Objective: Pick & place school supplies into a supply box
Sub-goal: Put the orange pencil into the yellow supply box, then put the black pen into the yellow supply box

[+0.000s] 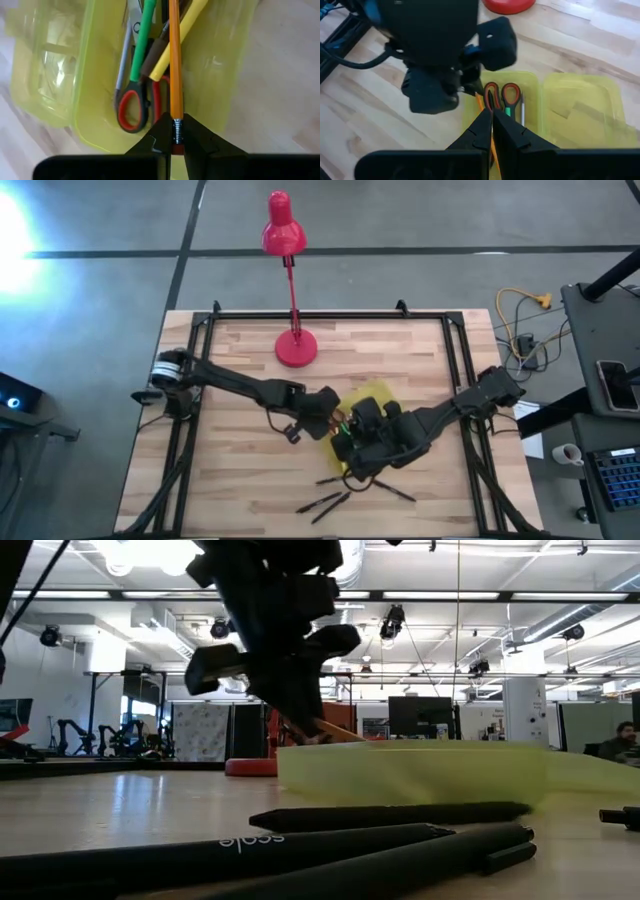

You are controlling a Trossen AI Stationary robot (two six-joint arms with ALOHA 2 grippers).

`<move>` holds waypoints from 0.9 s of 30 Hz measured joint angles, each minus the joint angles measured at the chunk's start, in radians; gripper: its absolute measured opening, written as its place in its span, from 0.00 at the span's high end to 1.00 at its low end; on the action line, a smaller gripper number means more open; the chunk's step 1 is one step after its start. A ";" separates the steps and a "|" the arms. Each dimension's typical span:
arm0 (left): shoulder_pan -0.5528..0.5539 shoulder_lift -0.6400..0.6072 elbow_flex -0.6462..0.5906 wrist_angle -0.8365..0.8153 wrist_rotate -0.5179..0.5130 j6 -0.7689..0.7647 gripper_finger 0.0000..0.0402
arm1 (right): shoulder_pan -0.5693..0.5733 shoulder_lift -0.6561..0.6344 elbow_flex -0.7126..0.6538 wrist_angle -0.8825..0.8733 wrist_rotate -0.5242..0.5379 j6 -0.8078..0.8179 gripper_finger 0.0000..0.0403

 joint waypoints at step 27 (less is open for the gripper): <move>0.037 -0.042 0.053 -0.137 0.039 -0.303 0.72 | 0.142 0.013 -0.190 -0.051 -0.394 -0.047 0.98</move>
